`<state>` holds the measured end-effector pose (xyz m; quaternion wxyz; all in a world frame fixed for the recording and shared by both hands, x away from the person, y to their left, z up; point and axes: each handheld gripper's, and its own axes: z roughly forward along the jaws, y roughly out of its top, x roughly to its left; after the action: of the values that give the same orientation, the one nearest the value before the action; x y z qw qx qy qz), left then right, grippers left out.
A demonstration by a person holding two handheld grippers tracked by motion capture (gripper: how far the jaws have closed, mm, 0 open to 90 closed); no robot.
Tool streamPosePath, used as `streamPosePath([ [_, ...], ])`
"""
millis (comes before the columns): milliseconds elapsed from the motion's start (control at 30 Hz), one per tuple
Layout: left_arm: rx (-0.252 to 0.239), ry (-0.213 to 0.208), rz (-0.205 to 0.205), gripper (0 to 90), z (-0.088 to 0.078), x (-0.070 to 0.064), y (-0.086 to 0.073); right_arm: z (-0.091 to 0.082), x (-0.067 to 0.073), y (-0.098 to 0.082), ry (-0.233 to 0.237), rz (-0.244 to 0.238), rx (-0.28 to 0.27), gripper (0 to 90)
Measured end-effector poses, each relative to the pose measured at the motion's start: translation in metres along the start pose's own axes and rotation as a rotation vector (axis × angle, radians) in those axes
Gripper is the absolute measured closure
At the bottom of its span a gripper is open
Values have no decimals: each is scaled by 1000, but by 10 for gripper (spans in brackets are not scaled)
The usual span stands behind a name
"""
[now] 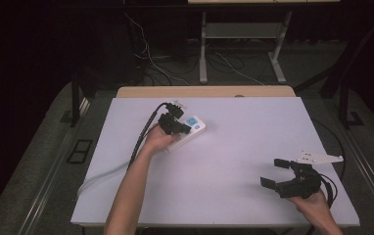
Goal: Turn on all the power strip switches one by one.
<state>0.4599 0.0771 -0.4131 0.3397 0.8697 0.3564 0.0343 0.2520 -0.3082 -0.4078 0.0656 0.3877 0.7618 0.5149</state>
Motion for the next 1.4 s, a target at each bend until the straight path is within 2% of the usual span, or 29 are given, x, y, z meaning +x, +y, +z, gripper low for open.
streamPosePath([
  [133, -3, -9, -14, 897, 0, 2, -1, 0, 0, 0, 0, -1, -2, 5],
  [300, -5, 7, 1, 897, 0, -1, -1, 0, 1, 0, 1, -7, -2, 5],
  [433, -22, -5, -23, 898, 1, 1, -4, 0, 1, 1, 1, -8, -2, 5],
  [767, -20, -13, -54, 898, 1, 2, -4, 0, 2, 0, 1, -9, -3, 5],
  [800, -10, -39, -58, 899, 1, 3, -4, 0, 2, 0, 1, -8, -3, 5],
  [1100, -15, -27, -40, 898, 1, 1, -5, 0, 1, 0, 0, -7, -5, 5],
  [1233, -19, -33, -56, 896, 1, 2, -5, 0, 0, 0, 1, -3, -6, 5],
  [1300, -34, -15, -59, 896, 0, 2, -7, 0, 0, 0, 0, -1, -4, 5],
  [1367, -45, -15, -73, 896, -1, 4, -7, 0, 0, 0, 0, -1, -6, 6],
  [1400, -43, -8, -64, 896, -1, 4, -6, -1, 0, 0, 0, 0, -7, 5],
])
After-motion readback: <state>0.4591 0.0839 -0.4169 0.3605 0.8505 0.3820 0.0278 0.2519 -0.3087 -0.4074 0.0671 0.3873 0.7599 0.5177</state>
